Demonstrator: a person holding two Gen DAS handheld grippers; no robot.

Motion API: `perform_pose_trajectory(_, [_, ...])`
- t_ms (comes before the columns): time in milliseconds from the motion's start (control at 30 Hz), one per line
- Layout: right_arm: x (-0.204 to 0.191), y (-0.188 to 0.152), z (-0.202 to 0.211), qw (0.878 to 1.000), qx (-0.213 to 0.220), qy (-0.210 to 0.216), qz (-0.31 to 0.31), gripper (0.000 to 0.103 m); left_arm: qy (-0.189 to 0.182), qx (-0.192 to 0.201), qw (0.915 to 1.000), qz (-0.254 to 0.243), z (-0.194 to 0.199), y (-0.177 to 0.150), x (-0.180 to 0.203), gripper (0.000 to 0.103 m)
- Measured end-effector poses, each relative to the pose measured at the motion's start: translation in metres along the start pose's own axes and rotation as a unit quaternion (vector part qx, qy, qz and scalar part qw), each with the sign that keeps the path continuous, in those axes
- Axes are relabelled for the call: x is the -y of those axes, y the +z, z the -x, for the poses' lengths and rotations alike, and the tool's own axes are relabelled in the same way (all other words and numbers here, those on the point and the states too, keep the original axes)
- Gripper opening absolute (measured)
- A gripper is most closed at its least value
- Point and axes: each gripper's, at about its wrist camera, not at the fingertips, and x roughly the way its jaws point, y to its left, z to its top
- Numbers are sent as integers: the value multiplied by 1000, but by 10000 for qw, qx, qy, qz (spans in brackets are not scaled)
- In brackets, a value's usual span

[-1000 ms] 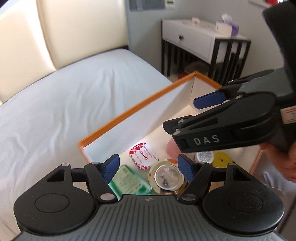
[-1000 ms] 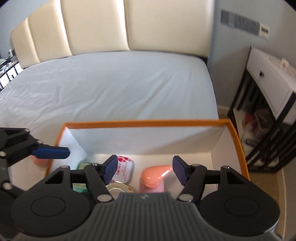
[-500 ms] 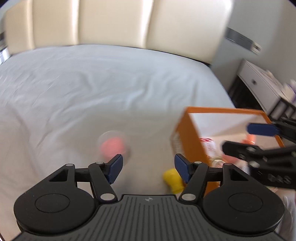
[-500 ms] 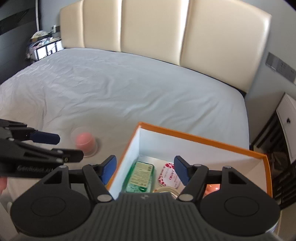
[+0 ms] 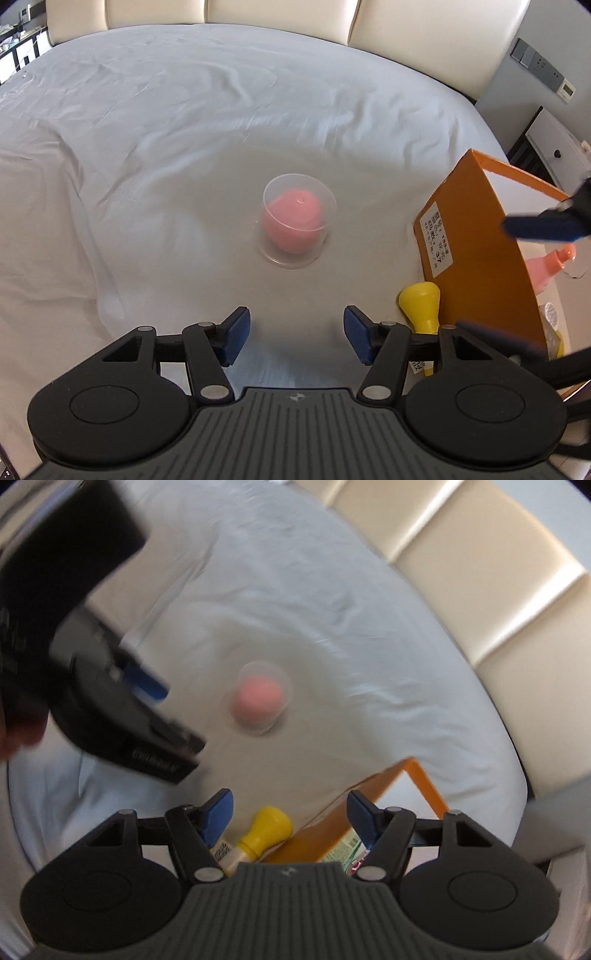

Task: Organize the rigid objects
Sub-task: 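Withdraw both tools from the box toward the bed, then grasp the yellow bulb-topped bottle with the right gripper and lift it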

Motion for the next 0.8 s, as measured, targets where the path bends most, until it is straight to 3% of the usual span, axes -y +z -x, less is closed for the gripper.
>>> perform_pose_trajectory(233, [-12,4,-38,9835,-777,389,1588,75,95,-198,9995,226,-13,3,-16,69])
perform_pose_trajectory(467, [-10,0,-71,9569,-1385,782,2431,80,-109,-243,9996,-56,-14,1,-9,69])
perform_pose_trajectory(567, [-10,4,-83,9485,-1599,926,2572,81,-104,-291,9995,-107,-17,0,-7,69])
perform_pose_trajectory(667, [-11,6,-97,9379,-1837,1019,2759,91,-86,-301,9994,-114,-17,1,-8,68])
perform_pose_trajectory(800, [3,26,-114,9491,-2208,1285,1845,87,-60,-301,9995,-33,-17,1,-11,69])
